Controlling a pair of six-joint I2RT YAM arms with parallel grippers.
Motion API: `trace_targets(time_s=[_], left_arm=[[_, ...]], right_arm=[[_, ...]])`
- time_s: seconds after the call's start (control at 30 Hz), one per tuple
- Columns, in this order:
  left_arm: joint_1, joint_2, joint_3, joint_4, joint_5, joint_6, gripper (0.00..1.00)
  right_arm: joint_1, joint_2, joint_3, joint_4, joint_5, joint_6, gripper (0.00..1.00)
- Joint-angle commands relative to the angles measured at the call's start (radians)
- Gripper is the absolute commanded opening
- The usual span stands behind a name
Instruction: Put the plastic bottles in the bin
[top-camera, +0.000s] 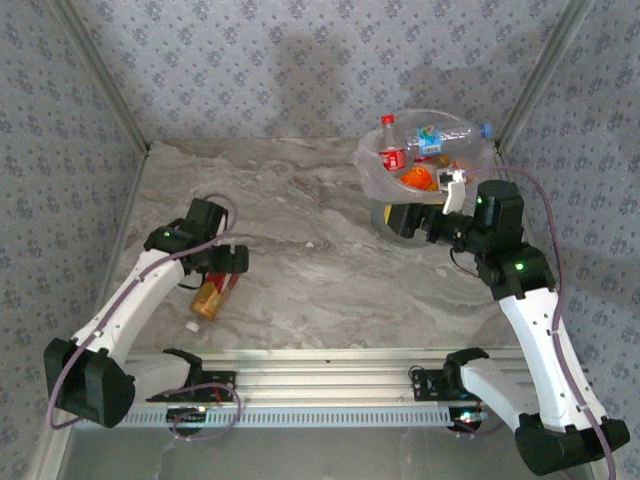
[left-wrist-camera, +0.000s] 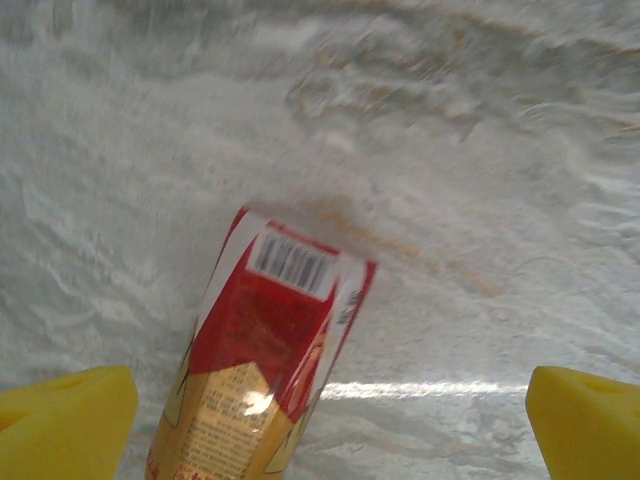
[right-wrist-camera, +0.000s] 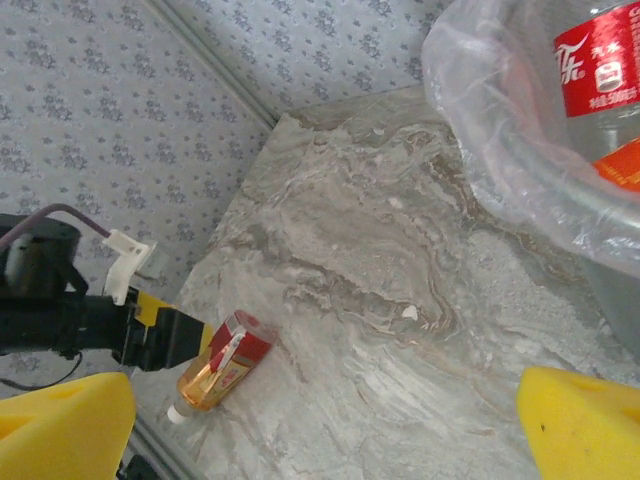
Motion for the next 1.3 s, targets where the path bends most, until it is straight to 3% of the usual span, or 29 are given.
trace_targets(time_s=[0.0, 0.5, 0.87, 1.27], left_arm=[[0.016, -0.022, -0.046, 0.018, 0.043, -0.041, 1.00], [0.024, 0.122, -0.110, 0.102, -0.051, -0.077, 1.00], [0.021, 0.268, -0.110, 0.139, -0.032, -0.090, 1.00], [-0.025, 0.273, -0.141, 0.144, 0.009, -0.124, 0.71]], right_arm=[[0.016, -0.017, -0.006, 0.024, -0.032, 0.002, 1.00], [0.025, -0.023, -0.011, 0.017, -0.023, -0.006, 1.00], [0.026, -0.036, -0.013, -0.008, -0.015, -0.031, 1.00], [0.025, -0.039, -0.027, -0.013, -0.013, -0.036, 1.00]])
